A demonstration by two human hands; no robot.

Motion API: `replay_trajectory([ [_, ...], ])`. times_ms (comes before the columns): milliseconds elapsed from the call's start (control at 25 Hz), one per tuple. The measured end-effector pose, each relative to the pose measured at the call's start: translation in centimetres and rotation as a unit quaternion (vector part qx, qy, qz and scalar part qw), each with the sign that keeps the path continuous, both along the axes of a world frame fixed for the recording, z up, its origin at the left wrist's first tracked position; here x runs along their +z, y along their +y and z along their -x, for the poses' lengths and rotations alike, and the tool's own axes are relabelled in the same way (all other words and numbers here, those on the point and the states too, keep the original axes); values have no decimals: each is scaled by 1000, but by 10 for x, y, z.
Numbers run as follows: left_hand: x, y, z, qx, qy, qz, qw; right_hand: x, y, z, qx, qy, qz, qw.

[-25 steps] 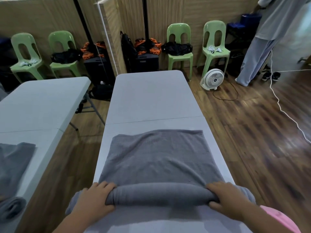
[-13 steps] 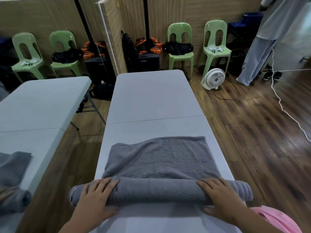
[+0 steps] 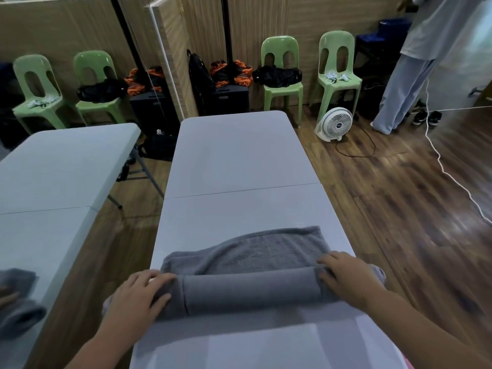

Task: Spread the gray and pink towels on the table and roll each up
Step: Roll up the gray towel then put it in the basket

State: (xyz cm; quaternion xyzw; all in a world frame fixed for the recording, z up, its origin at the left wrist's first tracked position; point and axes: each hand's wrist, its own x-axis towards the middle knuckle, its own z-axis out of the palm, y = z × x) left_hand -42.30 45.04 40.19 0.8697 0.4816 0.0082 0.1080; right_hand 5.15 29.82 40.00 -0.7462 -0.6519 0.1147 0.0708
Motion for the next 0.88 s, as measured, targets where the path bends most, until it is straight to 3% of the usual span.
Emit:
replay_trajectory([
  [80,-13,-10,-6,-2,55,-24,998,-15,-10,6,42,-23,-34,998],
  [160,-23,-21,-12,12,108,-16,994,-32,-24,12,72,-62,-1,995],
  [280,-20,-20,-16,14,115,-4,993,-36,-29,11,74,-65,30,995],
  [440,14,-16,-17,-15,118,97,988,7,-12,2,94,48,206,973],
  [520,28,-6,-15,-13,67,147,987,14,-1,-5,69,83,237,965],
  [600,29,8,-15,3,28,115,993,10,9,-8,16,63,171,983],
  [680,14,16,-18,-9,-17,23,1000,3,16,-2,-25,24,59,998],
  [760,-1,11,-22,-54,16,-19,998,-7,14,13,30,7,-37,999],
  [880,-20,6,-26,-75,124,-14,989,-26,0,28,113,-39,15,993],
])
